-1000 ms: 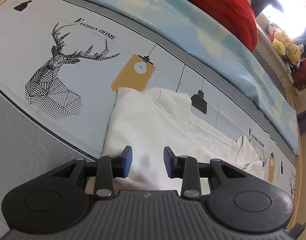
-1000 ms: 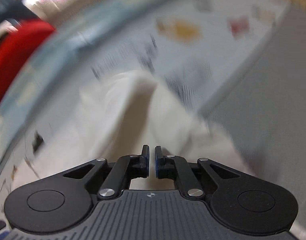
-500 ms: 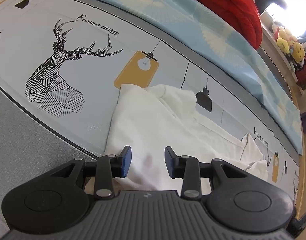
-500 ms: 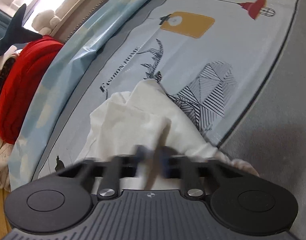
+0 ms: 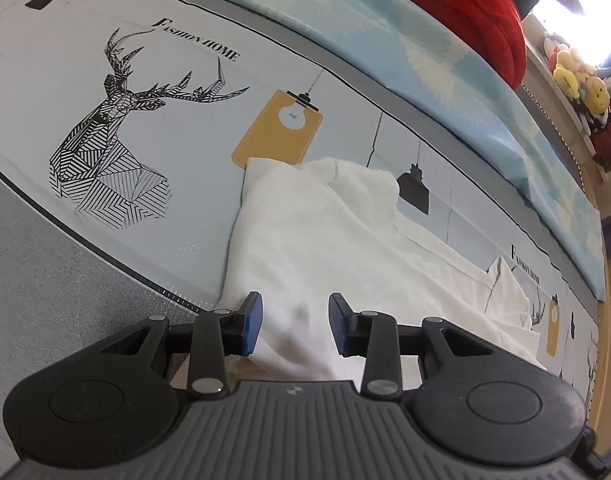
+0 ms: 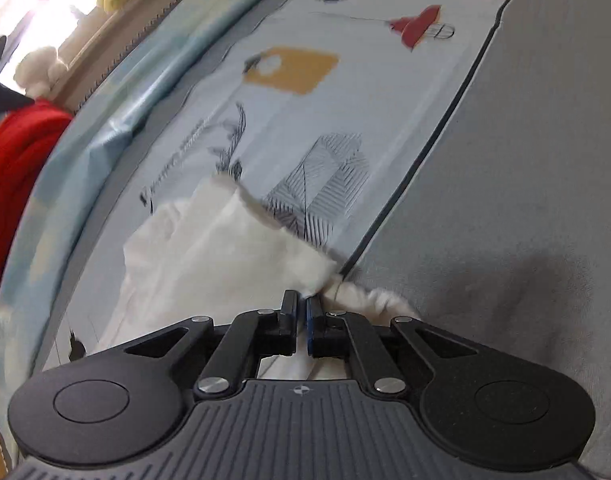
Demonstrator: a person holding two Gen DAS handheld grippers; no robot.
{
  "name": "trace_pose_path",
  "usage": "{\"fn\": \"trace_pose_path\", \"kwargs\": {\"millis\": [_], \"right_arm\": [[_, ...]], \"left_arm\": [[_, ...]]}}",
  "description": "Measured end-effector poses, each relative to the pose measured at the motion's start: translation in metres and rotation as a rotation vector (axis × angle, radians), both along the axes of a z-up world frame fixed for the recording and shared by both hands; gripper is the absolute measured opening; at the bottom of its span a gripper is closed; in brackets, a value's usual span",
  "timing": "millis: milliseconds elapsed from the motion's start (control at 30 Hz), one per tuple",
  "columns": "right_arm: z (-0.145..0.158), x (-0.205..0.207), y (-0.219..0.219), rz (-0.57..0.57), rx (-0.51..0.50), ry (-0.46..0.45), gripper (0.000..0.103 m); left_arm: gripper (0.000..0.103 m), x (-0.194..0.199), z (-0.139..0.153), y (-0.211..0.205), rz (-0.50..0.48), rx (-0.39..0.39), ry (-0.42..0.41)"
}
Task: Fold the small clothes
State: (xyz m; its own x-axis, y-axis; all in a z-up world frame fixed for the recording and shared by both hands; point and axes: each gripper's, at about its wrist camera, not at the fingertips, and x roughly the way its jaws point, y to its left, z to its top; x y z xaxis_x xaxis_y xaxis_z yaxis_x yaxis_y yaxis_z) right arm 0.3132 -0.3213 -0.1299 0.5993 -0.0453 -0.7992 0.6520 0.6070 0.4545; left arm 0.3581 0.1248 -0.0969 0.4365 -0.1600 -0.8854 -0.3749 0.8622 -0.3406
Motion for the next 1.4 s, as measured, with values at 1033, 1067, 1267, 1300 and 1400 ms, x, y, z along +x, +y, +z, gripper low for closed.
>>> {"fn": "trace_pose_path", "kwargs": {"millis": [1033, 1067, 1267, 1300, 1400], "right_arm": [[0.035, 0.005, 0.013, 0.045, -0.156, -0.091, 0.015], [0.038, 0.006, 0.017, 0.067, -0.172, -0.105, 0.015], [0.017, 0.019, 0.012, 0.096, -0.147, 0.041, 0.015], [0.012, 0.02, 0.01, 0.093, -0.142, 0.077, 0.015], [0.014, 0.02, 0.004, 0.071, -0.17, 0.074, 0.015]], "left_arm": [[0.006, -0.018, -0.007, 0.028, 0.015, 0.084, 0.056], [0.003, -0.019, -0.009, 0.032, 0.041, 0.096, 0.075], [0.005, -0.02, -0.01, 0.039, 0.111, 0.121, 0.095], [0.005, -0.018, -0.001, 0.035, 0.093, 0.145, 0.05], [0.005, -0.013, 0.014, 0.017, -0.013, 0.15, -0.048]]}}
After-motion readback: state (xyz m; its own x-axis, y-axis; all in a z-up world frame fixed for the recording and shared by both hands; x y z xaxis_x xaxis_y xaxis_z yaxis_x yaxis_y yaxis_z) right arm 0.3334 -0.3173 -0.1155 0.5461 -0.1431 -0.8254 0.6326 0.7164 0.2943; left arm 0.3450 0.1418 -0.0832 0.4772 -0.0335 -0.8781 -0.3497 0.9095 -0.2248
